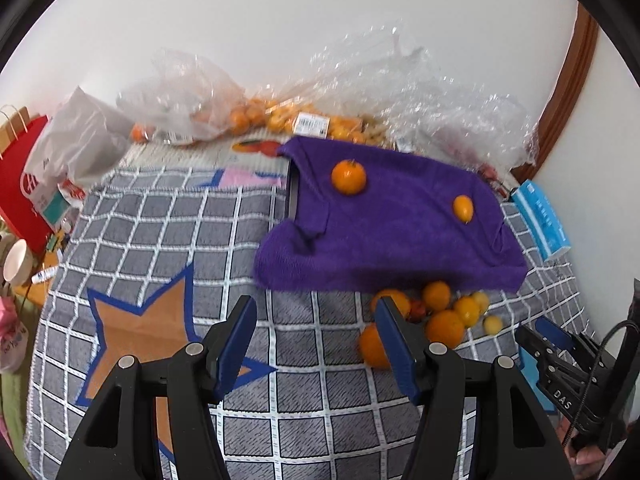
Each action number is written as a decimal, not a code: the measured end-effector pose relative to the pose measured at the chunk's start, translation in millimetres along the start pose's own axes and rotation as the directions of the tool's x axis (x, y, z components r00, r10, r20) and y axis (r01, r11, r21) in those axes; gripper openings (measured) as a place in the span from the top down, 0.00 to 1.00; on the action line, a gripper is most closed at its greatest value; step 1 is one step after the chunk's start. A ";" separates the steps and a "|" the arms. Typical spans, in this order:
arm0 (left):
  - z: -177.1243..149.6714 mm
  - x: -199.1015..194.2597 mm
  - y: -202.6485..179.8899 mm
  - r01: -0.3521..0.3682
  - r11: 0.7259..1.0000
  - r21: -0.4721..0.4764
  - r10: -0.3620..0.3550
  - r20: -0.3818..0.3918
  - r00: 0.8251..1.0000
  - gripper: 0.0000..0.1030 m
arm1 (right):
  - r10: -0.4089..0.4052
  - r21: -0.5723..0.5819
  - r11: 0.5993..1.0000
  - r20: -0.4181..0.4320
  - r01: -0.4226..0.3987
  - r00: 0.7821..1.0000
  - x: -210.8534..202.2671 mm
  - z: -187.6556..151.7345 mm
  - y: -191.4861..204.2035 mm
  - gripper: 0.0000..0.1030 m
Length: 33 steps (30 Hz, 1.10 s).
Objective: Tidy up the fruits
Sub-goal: 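Withdraw both tools from the towel back toward the fruit cluster, then grasp a large orange with the left tool while the right tool grasps a yellow fruit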
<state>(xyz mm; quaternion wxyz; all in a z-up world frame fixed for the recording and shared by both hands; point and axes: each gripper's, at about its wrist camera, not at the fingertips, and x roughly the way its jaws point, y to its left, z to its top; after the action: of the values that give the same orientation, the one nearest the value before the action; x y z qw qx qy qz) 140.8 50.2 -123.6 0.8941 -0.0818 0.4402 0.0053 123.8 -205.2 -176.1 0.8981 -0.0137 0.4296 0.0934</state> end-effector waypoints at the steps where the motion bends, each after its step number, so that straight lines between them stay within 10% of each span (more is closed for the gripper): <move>1: -1.0 2.7 0.4 0.000 1.000 0.001 0.000 -0.007 1.000 0.42 | 0.003 -0.003 1.000 -0.010 -0.003 1.000 6.6 -1.0 0.8 0.56; 15: -7.9 25.2 -7.7 0.013 0.999 0.031 -0.011 -0.052 0.999 0.42 | 0.002 -0.035 0.999 -0.076 -0.005 0.997 50.5 -6.5 3.7 0.75; 33: -28.2 68.2 -44.7 0.107 0.986 0.128 -0.084 -0.175 0.981 0.42 | 0.008 -0.063 0.998 -0.076 -0.013 0.997 47.6 -6.7 -0.4 0.75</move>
<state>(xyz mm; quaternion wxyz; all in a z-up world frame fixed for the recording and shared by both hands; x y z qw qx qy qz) 164.0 -2.5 -187.9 0.8562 -0.0413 0.5095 -0.0749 147.9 -198.8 -217.2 0.8798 -0.0436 0.4600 0.1111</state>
